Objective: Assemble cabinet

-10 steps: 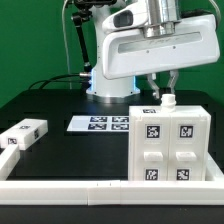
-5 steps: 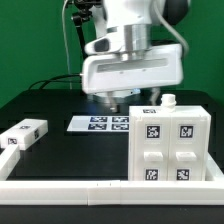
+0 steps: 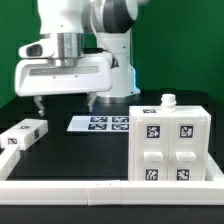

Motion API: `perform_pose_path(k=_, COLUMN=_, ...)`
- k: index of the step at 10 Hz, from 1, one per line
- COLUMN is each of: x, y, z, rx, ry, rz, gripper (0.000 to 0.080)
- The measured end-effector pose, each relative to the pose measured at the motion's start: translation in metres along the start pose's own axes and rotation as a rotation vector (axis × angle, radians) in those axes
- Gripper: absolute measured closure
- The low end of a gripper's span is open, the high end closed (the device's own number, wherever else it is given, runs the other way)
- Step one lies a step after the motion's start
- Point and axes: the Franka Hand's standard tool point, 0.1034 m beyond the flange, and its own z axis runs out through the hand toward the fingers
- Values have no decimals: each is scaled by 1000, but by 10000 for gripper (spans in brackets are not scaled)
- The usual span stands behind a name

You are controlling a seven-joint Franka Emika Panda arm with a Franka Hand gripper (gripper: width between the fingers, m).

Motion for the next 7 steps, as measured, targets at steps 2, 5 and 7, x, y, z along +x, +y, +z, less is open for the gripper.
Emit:
perform_pose_path(k=2, x=0, y=-2, z=1, rx=1, ry=-2, rz=-10, gripper=2)
perform_pose_path(k=5, x=-10, y=9, z=2, rx=1, ry=-19, rz=113, gripper=2)
perform_pose_path(k=7, x=-38, y=49, z=6, rx=-23, ry=-30, rz=161, gripper=2)
